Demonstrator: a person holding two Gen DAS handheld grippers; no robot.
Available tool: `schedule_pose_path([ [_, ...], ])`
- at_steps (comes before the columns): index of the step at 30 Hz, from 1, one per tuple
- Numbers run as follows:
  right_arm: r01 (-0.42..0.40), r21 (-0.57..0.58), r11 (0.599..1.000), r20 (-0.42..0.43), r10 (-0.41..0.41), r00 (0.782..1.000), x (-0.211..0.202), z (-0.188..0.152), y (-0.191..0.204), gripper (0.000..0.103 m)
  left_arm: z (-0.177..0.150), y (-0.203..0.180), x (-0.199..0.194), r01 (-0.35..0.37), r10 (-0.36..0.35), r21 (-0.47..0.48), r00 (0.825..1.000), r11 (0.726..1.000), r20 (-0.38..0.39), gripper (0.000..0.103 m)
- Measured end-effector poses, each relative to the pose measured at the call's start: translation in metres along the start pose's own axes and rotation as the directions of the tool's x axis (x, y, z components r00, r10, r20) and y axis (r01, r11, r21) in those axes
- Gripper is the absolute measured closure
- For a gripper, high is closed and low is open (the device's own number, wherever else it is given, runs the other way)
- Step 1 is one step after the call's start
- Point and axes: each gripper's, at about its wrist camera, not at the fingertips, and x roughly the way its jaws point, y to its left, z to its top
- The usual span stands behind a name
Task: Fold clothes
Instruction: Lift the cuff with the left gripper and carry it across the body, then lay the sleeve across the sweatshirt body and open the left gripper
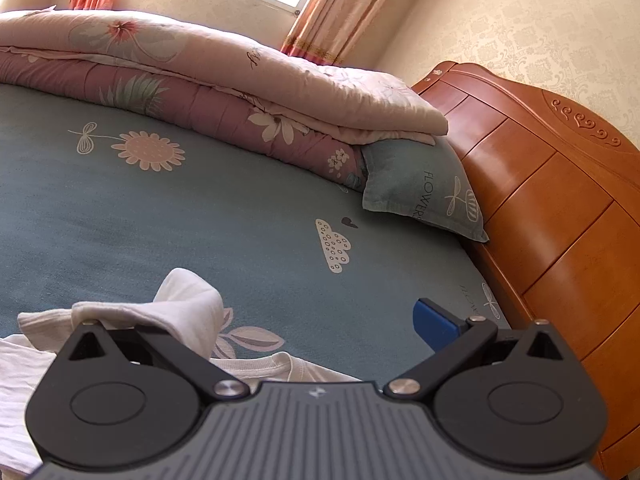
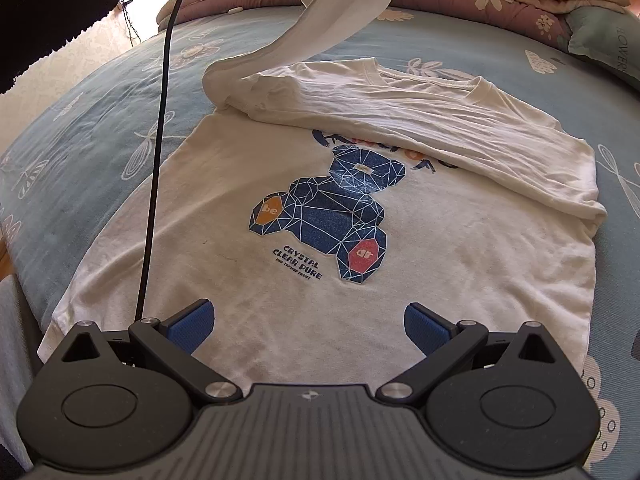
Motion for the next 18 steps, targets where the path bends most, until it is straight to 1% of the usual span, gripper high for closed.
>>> schedule_pose_path([
  [9, 0.004, 0.002, 1.0, -0.002, -0.004, 1.0, -0.001, 0.0, -0.001, 0.0, -0.01, -0.021, 0.023, 0.005, -0.001, 0.065, 0.998, 0.998, -0.057, 0.001],
  [18, 0.005, 0.006, 1.0, -0.006, -0.005, 1.0, 0.0, 0.0, -0.003, 0.0, -0.027, -0.035, 0.044, 0.027, -0.01, 0.127, 0.991, 0.991, -0.134, 0.001],
])
